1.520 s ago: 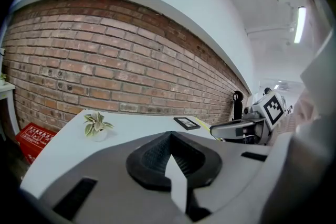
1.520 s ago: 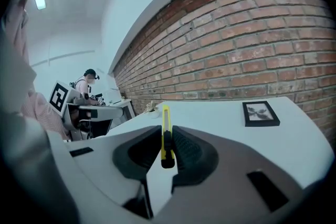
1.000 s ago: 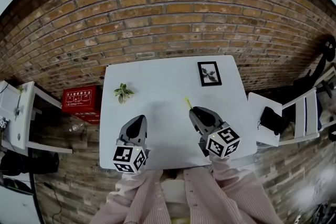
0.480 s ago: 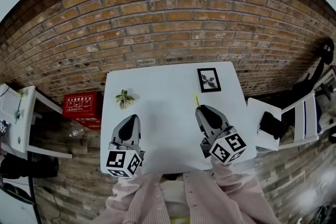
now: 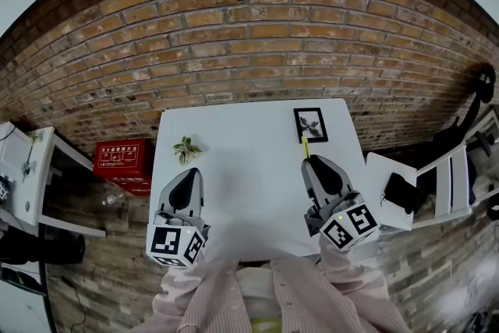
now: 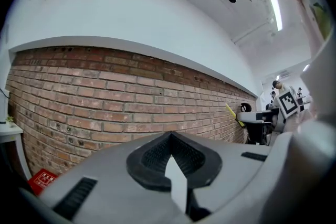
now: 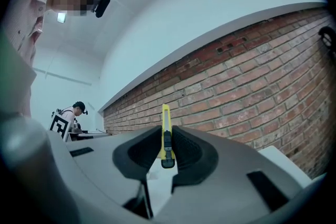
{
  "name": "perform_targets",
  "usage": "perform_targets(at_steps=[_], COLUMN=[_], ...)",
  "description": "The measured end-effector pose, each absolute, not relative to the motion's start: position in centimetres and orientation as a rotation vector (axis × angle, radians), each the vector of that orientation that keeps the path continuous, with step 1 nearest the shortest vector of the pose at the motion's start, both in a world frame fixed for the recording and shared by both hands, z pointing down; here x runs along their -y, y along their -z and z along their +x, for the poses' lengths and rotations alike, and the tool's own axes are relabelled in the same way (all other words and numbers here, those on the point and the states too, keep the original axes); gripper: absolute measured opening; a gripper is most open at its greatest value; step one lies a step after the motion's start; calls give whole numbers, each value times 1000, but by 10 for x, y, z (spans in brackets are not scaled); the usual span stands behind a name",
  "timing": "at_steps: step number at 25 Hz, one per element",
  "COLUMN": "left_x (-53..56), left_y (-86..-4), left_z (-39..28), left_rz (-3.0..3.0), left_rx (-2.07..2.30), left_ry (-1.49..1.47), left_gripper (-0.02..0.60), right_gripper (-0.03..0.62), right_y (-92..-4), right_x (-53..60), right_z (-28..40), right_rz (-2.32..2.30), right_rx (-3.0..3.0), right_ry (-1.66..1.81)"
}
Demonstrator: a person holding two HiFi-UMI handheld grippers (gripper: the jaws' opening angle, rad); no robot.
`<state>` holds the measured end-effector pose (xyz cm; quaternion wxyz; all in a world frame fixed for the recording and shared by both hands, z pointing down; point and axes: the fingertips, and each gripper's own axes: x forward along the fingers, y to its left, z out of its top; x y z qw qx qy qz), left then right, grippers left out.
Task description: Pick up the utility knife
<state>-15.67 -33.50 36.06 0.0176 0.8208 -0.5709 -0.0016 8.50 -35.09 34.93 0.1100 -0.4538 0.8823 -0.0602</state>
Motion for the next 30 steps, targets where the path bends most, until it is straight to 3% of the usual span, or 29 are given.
perform_targets(at_steps=[30], left_x=[330], left_y=[-352], left_z=[-161], left_rz=[2542], left_rx=[1814], left_ry=[12], left_gripper=[-8], right_gripper=[64], right_y=[-342], right_x=[352], right_z=[104], right_rz=[-1401], right_rx=[-2569], right_ry=[126])
